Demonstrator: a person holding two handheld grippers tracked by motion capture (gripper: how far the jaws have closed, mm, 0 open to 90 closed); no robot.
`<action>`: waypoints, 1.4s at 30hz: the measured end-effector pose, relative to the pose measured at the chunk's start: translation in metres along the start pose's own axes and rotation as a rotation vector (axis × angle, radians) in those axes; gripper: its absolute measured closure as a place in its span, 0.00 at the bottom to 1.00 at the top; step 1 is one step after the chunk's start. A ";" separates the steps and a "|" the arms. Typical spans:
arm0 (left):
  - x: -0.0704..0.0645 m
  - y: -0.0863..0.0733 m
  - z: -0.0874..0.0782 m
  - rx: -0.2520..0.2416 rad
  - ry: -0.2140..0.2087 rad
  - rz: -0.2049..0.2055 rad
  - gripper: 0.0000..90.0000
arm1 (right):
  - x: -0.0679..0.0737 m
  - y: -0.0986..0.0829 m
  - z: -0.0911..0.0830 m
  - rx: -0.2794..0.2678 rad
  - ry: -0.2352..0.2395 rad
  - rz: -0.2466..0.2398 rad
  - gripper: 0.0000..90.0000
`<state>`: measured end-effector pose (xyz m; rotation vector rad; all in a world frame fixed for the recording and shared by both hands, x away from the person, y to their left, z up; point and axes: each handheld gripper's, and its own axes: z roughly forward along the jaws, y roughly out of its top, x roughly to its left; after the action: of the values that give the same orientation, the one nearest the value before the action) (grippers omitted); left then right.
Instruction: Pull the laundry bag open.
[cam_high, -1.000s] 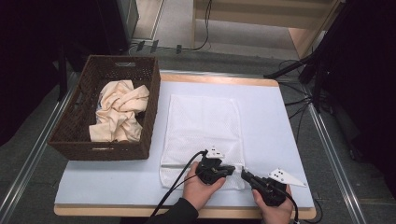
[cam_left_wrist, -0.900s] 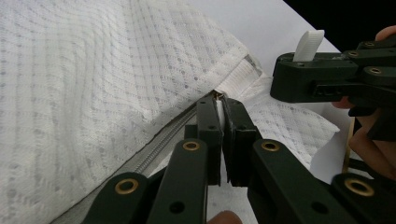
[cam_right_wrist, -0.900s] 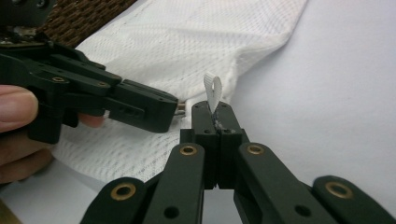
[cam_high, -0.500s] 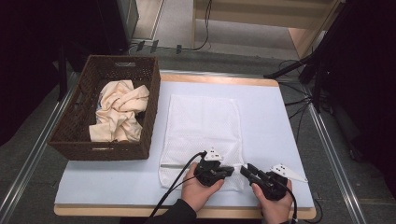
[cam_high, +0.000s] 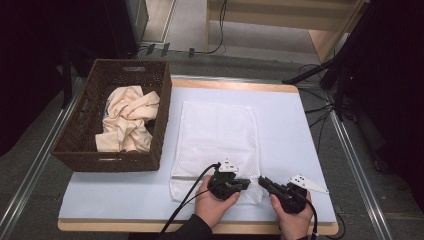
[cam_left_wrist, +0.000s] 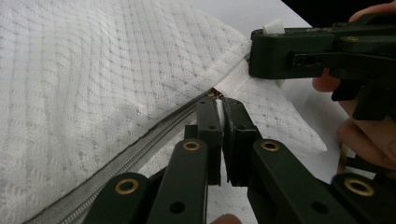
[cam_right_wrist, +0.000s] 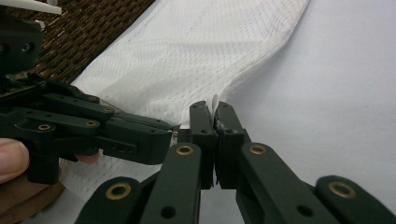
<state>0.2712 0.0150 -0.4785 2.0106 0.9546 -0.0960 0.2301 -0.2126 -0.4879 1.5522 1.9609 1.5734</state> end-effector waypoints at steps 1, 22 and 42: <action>0.001 0.000 0.000 -0.002 -0.002 -0.013 0.98 | 0.000 0.000 0.000 -0.002 -0.001 -0.008 0.99; 0.003 -0.003 -0.004 -0.014 -0.014 -0.048 0.98 | 0.006 0.000 0.000 -0.011 -0.020 -0.059 1.00; 0.005 -0.006 -0.008 -0.011 0.012 -0.056 0.98 | 0.011 -0.002 0.001 -0.007 -0.034 -0.083 1.00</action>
<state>0.2685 0.0260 -0.4795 1.9768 1.0172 -0.1099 0.2244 -0.2032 -0.4850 1.4646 1.9725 1.5100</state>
